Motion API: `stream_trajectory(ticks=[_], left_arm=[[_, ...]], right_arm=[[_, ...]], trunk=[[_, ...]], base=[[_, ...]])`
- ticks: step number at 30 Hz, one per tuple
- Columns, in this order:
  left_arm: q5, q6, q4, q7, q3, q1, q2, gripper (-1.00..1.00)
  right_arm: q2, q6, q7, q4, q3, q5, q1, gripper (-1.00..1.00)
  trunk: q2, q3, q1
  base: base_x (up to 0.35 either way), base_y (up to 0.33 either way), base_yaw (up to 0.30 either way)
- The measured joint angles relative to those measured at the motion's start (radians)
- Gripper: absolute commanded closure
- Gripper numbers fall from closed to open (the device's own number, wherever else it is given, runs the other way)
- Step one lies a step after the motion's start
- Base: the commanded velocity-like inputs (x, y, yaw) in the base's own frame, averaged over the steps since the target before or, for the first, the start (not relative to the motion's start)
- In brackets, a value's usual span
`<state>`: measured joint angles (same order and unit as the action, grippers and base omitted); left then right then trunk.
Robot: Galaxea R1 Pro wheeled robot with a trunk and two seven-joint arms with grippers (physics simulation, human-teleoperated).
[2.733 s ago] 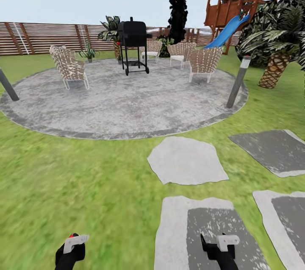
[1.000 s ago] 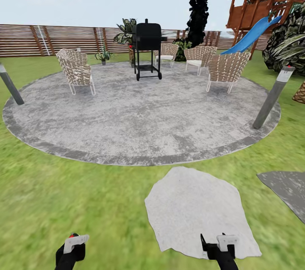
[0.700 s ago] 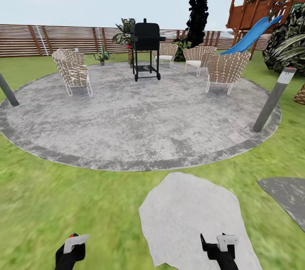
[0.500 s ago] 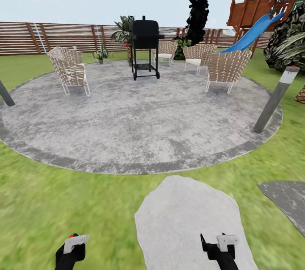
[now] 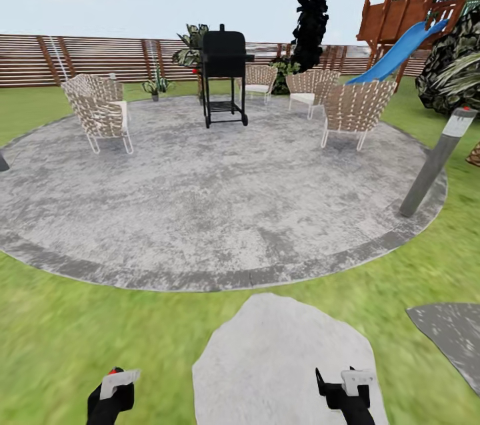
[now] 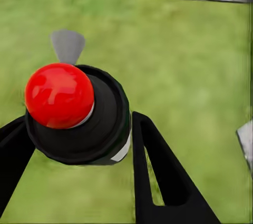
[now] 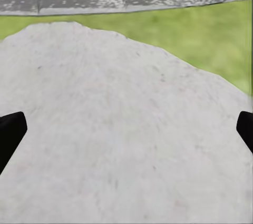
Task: Pick up the pesticide atomizer in the garden and spray insectifuge to fully cover both potted plants in the garden.
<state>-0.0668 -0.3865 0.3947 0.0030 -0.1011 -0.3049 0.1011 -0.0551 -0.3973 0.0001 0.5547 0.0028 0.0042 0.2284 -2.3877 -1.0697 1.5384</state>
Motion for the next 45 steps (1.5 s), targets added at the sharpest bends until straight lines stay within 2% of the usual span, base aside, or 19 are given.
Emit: stream_trajectory(ticks=[20, 45], left_arm=[[-0.001, 0.0, 0.001, 0.0, 0.0, 0.0, 0.001, 1.0], [-0.001, 0.0, 0.002, 0.0, -0.001, 0.0, 0.002, 1.0]], right_arm=[[0.0, 0.0, 0.0, 0.0, 0.0, 0.0, 0.0, -1.0], [0.0, 0.0, 0.001, 0.0, 0.0, 0.0, 0.0, -1.0]], trunk=[[0.0, 0.0, 0.0], [0.0, 0.0, 0.0]], base=[[0.28, -0.184, 0.017], [0.28, -0.184, 0.173]])
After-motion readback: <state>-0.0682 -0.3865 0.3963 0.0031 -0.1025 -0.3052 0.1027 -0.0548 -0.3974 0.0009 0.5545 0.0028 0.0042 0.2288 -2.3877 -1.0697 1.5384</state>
